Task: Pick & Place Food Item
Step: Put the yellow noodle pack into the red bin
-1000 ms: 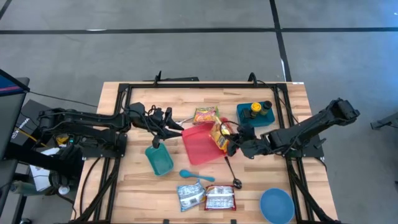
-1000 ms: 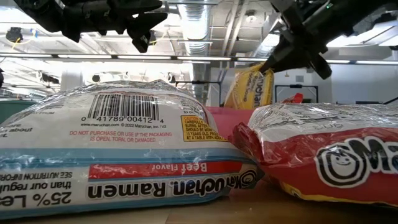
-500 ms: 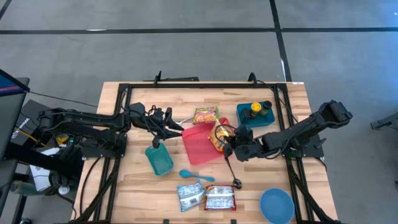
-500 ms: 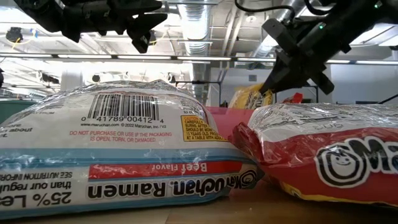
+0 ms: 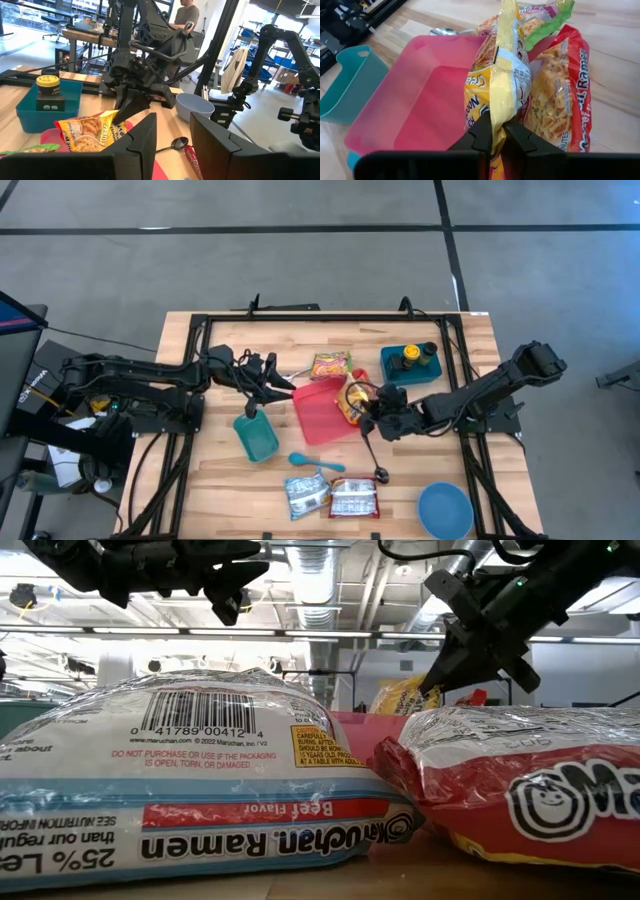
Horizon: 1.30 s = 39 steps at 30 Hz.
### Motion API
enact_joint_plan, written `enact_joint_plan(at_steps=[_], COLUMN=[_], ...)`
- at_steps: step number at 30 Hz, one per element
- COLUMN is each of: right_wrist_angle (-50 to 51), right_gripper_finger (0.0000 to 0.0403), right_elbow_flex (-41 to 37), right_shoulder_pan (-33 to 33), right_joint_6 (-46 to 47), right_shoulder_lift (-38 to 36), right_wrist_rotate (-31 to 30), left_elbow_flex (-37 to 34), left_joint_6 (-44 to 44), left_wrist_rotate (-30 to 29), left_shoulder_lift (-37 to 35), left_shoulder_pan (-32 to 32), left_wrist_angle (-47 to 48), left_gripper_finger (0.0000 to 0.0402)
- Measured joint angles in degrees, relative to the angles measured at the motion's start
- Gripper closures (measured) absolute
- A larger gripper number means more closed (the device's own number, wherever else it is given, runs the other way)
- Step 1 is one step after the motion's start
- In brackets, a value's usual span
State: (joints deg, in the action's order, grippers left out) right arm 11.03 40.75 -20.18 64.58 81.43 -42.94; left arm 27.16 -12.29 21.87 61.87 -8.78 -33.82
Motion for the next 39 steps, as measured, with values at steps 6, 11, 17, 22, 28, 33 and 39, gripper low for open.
enact_joint_plan(at_steps=[6,11,17,22,28,33,39], right_wrist_angle=[0.64,1.13,2.08,2.49,3.75,4.19,6.8], right_gripper_finger=[0.0366,0.0344,0.0322,0.0314,0.0314,0.0314,0.0314], right_elbow_flex=[0.0,0.0,0.0,0.0,0.0,0.0,-0.04], right_shoulder_pan=[0.0,0.0,0.0,0.0,0.0,0.0,0.11], right_joint_6=[0.02,0.02,0.0,-0.48,-0.51,-0.64,-0.65], right_shoulder_lift=[0.0,0.0,0.0,-0.29,-1.75,-2.12,-3.53], right_wrist_rotate=[1.2,1.61,2.47,2.63,2.65,2.7,3.77], left_elbow_flex=[0.0,0.0,0.0,0.0,0.0,0.0,0.0], left_joint_6=[0.0,0.0,0.0,0.02,0.0,0.0,0.0], left_wrist_rotate=[0.0,0.0,0.0,0.0,0.01,0.02,0.0], left_shoulder_lift=[0.0,0.0,0.0,0.0,0.0,0.02,0.02], left_shoulder_pan=[0.0,0.0,0.0,0.0,0.0,0.0,0.0], left_wrist_angle=[0.0,0.0,0.0,0.02,0.14,0.5,0.48], left_gripper_finger=[0.0289,0.0289,0.0289,0.0289,0.0289,0.0289,0.0289])
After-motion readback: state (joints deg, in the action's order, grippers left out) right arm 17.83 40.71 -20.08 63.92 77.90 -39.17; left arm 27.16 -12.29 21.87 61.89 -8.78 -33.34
